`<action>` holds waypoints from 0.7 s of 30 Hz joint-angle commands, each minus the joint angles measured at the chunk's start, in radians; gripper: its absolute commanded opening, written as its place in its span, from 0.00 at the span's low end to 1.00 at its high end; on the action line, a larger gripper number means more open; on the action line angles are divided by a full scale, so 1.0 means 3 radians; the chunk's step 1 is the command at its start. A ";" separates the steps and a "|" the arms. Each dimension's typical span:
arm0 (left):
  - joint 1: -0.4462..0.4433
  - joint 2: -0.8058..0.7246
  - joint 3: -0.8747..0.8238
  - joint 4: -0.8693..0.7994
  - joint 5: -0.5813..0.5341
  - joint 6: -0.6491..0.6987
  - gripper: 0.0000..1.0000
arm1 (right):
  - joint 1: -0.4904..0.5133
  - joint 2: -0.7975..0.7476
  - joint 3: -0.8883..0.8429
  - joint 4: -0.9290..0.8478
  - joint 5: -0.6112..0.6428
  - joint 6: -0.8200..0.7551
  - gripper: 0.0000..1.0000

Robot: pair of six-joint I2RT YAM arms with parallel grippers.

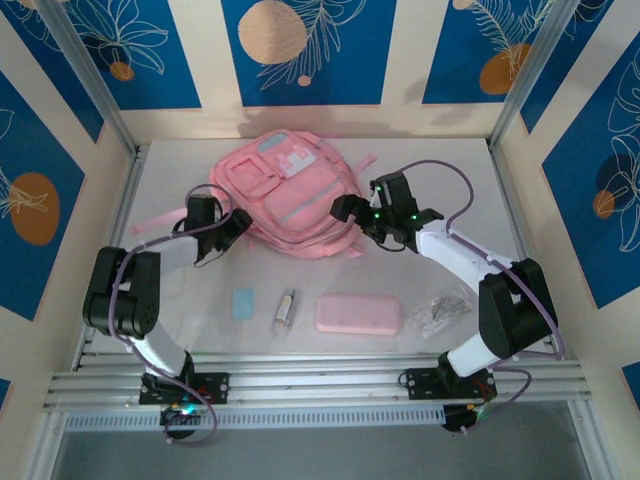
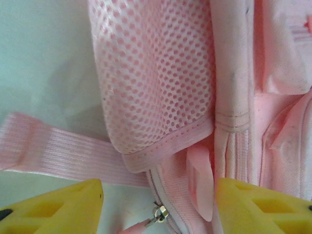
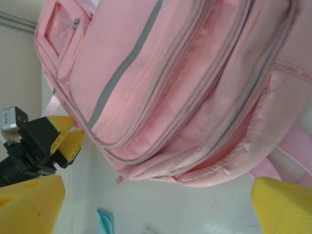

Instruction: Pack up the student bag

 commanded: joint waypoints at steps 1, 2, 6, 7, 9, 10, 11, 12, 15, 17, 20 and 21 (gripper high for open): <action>0.0057 -0.0145 -0.0055 -0.0032 -0.0190 0.0113 0.62 | 0.0031 0.0090 0.0109 -0.0035 -0.0068 -0.0071 0.97; 0.0063 -0.0120 -0.0050 0.0024 -0.0156 0.0096 0.61 | 0.0037 0.0106 0.0126 -0.0033 -0.0078 -0.0079 0.97; 0.0062 0.0119 -0.0045 0.0471 0.0019 -0.0062 0.48 | 0.0072 0.0162 0.0187 -0.0033 -0.0104 -0.0101 0.95; 0.0062 0.0200 -0.0040 0.0599 0.0048 -0.0121 0.45 | 0.0082 0.0164 0.0194 -0.0038 -0.0099 -0.0102 0.95; 0.0063 0.0352 -0.0030 0.0794 0.0076 -0.0211 0.40 | 0.0094 0.0152 0.0189 -0.0043 -0.0073 -0.0106 0.94; 0.0062 0.0434 -0.0034 0.0885 0.0097 -0.0279 0.37 | 0.0099 0.0140 0.0184 -0.0052 -0.0062 -0.0109 0.94; 0.0062 0.0499 -0.0040 0.0974 0.0114 -0.0335 0.33 | 0.0099 0.0129 0.0176 -0.0057 -0.0052 -0.0107 0.94; 0.0062 0.0552 -0.0045 0.1035 0.0129 -0.0375 0.31 | 0.0099 0.0116 0.0169 -0.0062 -0.0039 -0.0113 0.94; 0.0062 0.0659 -0.0057 0.1137 0.0138 -0.0435 0.29 | 0.0103 0.0080 0.0153 -0.0084 0.0014 -0.0129 0.94; 0.0057 0.0684 -0.0055 0.1124 0.0107 -0.0431 0.35 | 0.0104 0.0070 0.0148 -0.0094 0.0040 -0.0138 0.94; 0.0057 0.0730 -0.0009 0.1076 0.0089 -0.0412 0.55 | 0.0108 0.0077 0.0153 -0.0090 0.0042 -0.0137 0.94; 0.0057 0.0751 0.0021 0.1056 0.0107 -0.0393 0.57 | 0.0109 0.0081 0.0158 -0.0089 0.0041 -0.0139 0.94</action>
